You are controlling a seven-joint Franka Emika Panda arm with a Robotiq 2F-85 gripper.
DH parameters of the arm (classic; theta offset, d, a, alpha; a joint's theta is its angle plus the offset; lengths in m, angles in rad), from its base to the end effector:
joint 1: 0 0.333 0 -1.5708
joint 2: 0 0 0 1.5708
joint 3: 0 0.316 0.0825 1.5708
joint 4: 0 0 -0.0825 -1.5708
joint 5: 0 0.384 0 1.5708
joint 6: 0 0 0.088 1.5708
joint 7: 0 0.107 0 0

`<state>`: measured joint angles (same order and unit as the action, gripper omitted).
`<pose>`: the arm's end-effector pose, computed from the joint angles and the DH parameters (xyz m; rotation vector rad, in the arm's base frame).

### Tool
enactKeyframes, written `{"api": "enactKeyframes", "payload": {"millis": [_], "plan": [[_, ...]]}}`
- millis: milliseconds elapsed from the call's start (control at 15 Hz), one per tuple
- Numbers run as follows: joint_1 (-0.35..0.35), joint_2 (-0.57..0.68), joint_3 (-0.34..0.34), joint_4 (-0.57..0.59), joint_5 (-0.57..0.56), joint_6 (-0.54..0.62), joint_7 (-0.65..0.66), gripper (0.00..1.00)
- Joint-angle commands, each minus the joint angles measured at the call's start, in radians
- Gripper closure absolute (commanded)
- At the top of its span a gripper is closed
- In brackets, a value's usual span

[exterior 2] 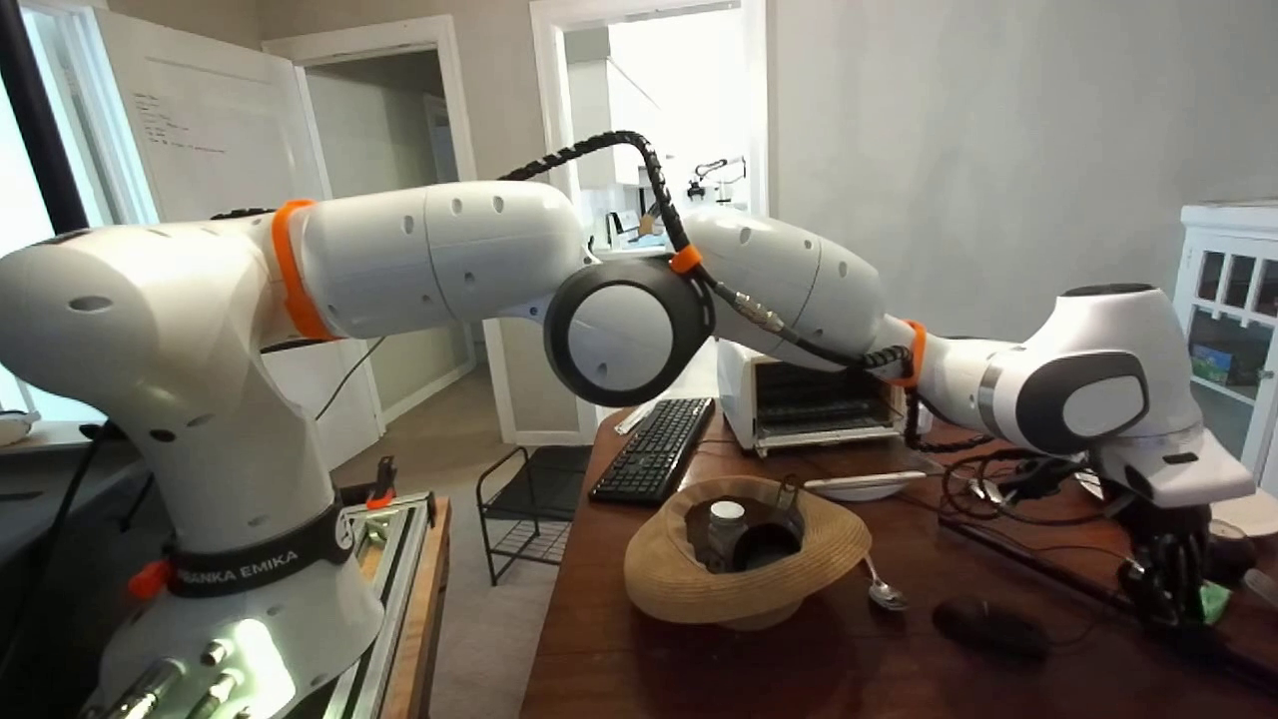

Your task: Put the black stick on the microwave

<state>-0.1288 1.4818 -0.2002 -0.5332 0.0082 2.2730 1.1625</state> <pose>0.8018 -0.1633 0.1133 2.4483 -1.8375 0.4936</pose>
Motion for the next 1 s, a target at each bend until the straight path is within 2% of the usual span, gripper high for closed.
{"api": "enactKeyframes", "payload": {"millis": [0, 133, 200, 267, 400, 467, 600, 933], "plan": [[0.010, -0.014, 0.010, 0.029, 0.012, 0.012, 0.015, 0.28], [0.011, -0.015, 0.014, 0.035, 0.015, 0.011, 0.009, 0.13], [-0.006, 0.041, 0.029, 0.134, 0.008, -0.039, 0.007, 0.06], [-0.013, 0.049, 0.043, 0.140, 0.014, -0.040, -0.008, 0.00], [-0.027, 0.075, 0.073, 0.160, 0.020, -0.028, -0.057, 0.00], [-0.019, 0.005, 0.082, 0.018, 0.024, 0.037, -0.081, 0.00], [-0.032, 0.009, 0.117, 0.001, 0.026, 0.054, -0.136, 0.00], [-0.039, 0.009, 0.130, -0.028, 0.034, 0.058, -0.184, 0.00]]}}
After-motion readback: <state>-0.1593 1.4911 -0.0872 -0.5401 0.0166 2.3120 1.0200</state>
